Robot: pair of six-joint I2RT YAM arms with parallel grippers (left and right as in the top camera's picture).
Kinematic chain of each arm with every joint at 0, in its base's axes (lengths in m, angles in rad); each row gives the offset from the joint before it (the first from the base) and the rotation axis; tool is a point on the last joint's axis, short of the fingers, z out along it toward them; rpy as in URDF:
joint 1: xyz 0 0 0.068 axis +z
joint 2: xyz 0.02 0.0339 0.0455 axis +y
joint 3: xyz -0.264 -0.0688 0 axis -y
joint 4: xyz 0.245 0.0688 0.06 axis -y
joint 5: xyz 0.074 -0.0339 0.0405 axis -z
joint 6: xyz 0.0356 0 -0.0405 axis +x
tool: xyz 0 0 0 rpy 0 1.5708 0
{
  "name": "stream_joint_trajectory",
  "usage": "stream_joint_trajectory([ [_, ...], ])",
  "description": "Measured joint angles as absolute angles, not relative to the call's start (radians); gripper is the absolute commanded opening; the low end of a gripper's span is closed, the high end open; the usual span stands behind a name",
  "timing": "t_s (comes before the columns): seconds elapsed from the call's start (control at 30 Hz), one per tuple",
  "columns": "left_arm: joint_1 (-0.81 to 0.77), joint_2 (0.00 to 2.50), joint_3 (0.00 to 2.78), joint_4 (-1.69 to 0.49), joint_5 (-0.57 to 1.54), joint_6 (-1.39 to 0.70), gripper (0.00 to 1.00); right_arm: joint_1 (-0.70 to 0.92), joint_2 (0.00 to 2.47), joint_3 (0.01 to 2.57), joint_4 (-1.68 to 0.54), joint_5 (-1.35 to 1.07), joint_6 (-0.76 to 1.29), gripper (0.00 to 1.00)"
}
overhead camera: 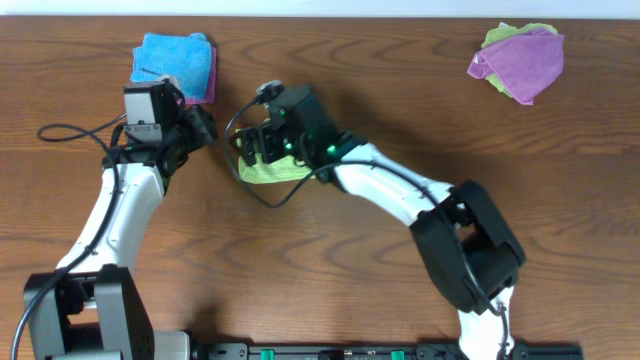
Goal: Fold the cloth
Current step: 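Press the folded green cloth down with the right gripper, then release, then retract the right gripper and grasp the folded green cloth's left edge with the left gripper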
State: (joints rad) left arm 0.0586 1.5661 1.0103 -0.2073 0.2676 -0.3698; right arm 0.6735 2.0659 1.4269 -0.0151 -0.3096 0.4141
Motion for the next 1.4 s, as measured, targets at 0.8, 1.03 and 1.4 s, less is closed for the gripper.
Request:
stream_joint_trajectory([
  [0.8, 0.168, 1.544, 0.695, -0.066, 0.722, -0.659, 0.91, 0.303, 1.144, 1.009, -0.638, -0.322, 0.206, 0.99],
  [1.03, 0.161, 1.544, 0.603, 0.059, 0.752, -0.768, 0.98, 0.263, 0.868, 0.796, -0.638, -0.322, 0.255, 0.99],
  [1.4, 0.035, 1.544, 0.578, 0.161, 0.629, -0.881, 0.95, 0.245, 0.622, 0.642, -0.677, -0.33, 0.352, 0.99],
])
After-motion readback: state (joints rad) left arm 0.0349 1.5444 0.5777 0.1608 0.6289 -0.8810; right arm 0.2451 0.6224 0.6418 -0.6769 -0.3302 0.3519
